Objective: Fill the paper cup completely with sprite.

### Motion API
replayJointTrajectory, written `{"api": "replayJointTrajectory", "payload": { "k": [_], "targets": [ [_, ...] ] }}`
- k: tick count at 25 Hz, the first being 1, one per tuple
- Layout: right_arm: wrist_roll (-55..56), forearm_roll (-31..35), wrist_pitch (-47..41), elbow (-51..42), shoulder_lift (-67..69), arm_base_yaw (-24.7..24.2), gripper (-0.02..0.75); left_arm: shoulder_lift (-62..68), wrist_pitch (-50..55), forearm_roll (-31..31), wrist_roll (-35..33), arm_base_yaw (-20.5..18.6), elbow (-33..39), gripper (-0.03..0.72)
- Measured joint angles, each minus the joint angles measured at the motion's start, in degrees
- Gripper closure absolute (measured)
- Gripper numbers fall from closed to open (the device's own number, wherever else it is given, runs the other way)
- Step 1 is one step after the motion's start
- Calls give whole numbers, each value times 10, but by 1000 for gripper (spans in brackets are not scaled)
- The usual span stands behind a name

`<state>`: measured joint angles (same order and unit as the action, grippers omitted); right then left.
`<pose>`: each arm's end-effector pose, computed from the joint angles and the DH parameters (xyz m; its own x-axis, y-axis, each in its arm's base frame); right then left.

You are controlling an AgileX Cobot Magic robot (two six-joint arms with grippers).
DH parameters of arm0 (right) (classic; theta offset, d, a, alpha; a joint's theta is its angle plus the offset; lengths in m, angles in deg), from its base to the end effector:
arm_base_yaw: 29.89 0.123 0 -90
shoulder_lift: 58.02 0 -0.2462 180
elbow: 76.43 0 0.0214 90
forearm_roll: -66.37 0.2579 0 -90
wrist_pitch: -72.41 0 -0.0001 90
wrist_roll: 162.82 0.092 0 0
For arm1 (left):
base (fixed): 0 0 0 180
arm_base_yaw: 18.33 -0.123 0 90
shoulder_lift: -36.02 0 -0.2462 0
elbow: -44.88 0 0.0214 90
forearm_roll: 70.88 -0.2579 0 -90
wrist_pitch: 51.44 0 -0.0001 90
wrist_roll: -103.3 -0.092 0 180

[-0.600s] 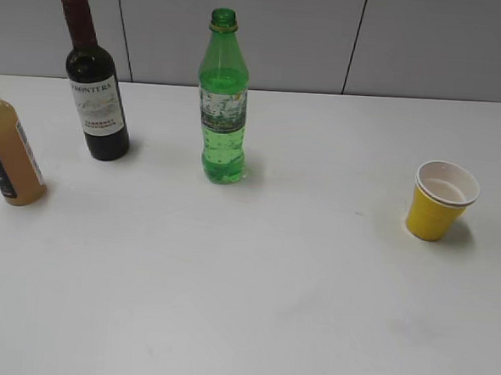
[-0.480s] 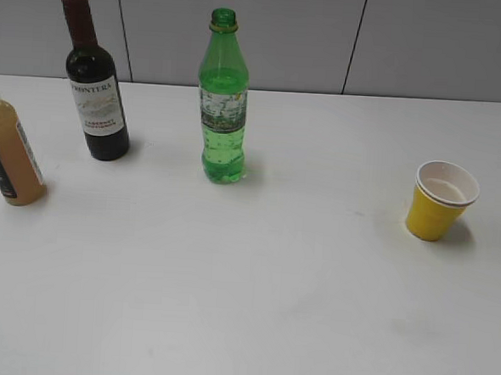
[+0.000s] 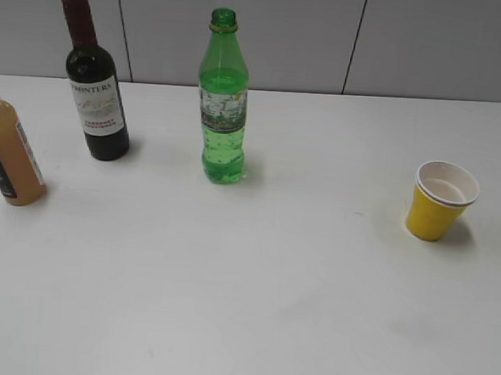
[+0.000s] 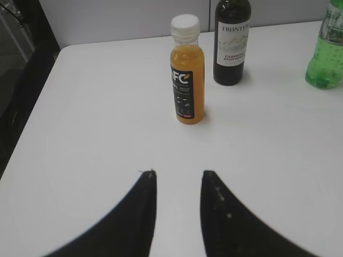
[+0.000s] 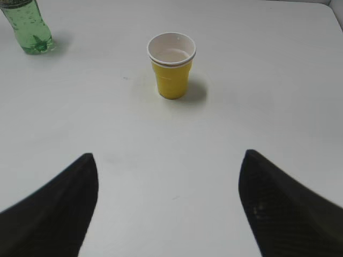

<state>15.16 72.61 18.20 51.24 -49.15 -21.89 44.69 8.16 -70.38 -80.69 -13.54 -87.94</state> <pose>0.0536 0.0157 0.2648 -0.4284 -0.0314 -0.9030 -0.2054 0.9766 0.0635 0.0409 -0.0041 0.2830 -0.4214 0.1007 -0.9013 0.1180 0.9915 0.0556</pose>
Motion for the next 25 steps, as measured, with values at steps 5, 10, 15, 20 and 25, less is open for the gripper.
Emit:
{"api": "replayJointTrajectory", "payload": {
  "k": [5, 10, 15, 20, 25],
  "targets": [
    [0, 0, 0, 0, 0, 0, 61, 0, 0, 0, 0, 0, 0, 460],
    [0, 0, 4, 3, 0, 0, 59, 0, 0, 0, 0, 0, 0, 460],
    [0, -4, 48, 13, 11, 0, 61, 0, 0, 0, 0, 0, 0, 460],
    [-1, -4, 130, 14, 68, 0, 69, 0, 0, 0, 0, 0, 0, 460],
    [-38, -4, 218, 14, 128, 0, 76, 0, 0, 0, 0, 0, 0, 460]
  ]
}}
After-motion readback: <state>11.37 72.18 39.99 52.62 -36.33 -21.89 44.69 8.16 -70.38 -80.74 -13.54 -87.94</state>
